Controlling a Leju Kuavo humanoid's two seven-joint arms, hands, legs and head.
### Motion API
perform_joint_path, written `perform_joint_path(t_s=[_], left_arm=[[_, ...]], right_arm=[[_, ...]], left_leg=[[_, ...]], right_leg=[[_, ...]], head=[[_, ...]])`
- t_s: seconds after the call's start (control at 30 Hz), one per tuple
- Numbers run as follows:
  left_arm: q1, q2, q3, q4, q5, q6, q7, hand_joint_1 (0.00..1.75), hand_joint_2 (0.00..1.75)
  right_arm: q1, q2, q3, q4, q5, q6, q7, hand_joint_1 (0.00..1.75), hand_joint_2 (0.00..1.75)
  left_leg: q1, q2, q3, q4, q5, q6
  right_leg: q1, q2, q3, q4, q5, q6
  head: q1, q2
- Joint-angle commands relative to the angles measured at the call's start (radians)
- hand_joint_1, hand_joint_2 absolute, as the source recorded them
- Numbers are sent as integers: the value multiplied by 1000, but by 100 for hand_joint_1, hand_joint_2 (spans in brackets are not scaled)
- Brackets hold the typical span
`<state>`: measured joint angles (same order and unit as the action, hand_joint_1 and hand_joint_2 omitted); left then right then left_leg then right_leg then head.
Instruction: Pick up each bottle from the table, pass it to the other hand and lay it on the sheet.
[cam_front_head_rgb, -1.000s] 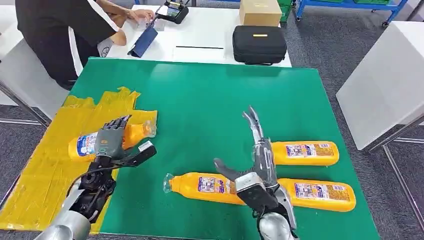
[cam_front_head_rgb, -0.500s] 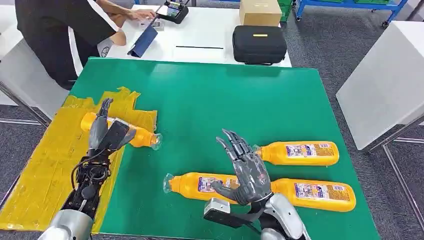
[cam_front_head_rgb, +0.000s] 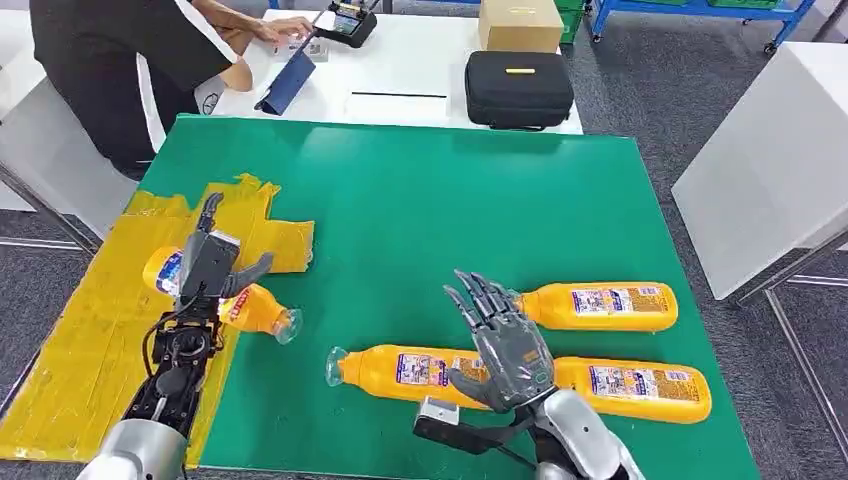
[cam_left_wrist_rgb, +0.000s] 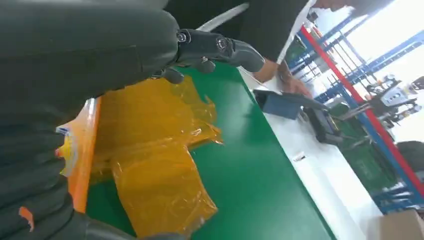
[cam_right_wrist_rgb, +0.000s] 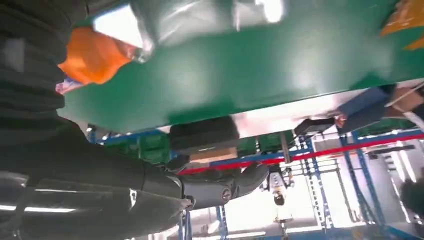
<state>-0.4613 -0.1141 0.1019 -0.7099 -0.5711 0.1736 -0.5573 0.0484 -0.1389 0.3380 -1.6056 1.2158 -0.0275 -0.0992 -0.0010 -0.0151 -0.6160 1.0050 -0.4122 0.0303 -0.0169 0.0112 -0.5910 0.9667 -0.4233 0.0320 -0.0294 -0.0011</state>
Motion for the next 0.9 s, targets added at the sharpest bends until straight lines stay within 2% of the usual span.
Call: perform_joint_path(t_s=[0.03, 0.27, 0.4, 0.57, 0.9], left_arm=[[-32, -9, 7, 3, 30, -27, -10, 0, 175], [-44, -22, 4, 3, 62, -49, -14, 0, 175], [-35, -32, 6, -1, 91, -75, -33, 0, 175], [-10, -40, 15, -69, 192, -167, -66, 0, 175], [37, -37, -41, -178, 212, -182, -60, 0, 175]], right_arm=[[-55, 2, -16, 109, 26, 8, 42, 0, 175], [-129, 44, 9, 295, 46, 25, 40, 0, 175], [-96, 51, 27, 328, 49, 11, 38, 0, 175], [-112, 60, 56, 410, 38, 6, 34, 0, 175], [-166, 40, 124, 529, 6, 24, 9, 0, 175]], left_leg=[[1, 1, 3, 0, -1, -2], [1, 3, 6, -1, -2, -2], [2, 1, 7, -1, -2, -2], [1, 2, 5, -1, -2, -2], [1, 2, 6, -1, -1, -2]], right_leg=[[1, 0, 3, -1, -1, -2], [2, 1, 6, -1, -1, -2], [2, -1, 7, -2, -2, -2], [2, 1, 5, -2, -1, -2], [2, 0, 6, -2, -1, -2]], head=[[0, 0], [0, 0], [0, 0], [0, 0], [0, 0]])
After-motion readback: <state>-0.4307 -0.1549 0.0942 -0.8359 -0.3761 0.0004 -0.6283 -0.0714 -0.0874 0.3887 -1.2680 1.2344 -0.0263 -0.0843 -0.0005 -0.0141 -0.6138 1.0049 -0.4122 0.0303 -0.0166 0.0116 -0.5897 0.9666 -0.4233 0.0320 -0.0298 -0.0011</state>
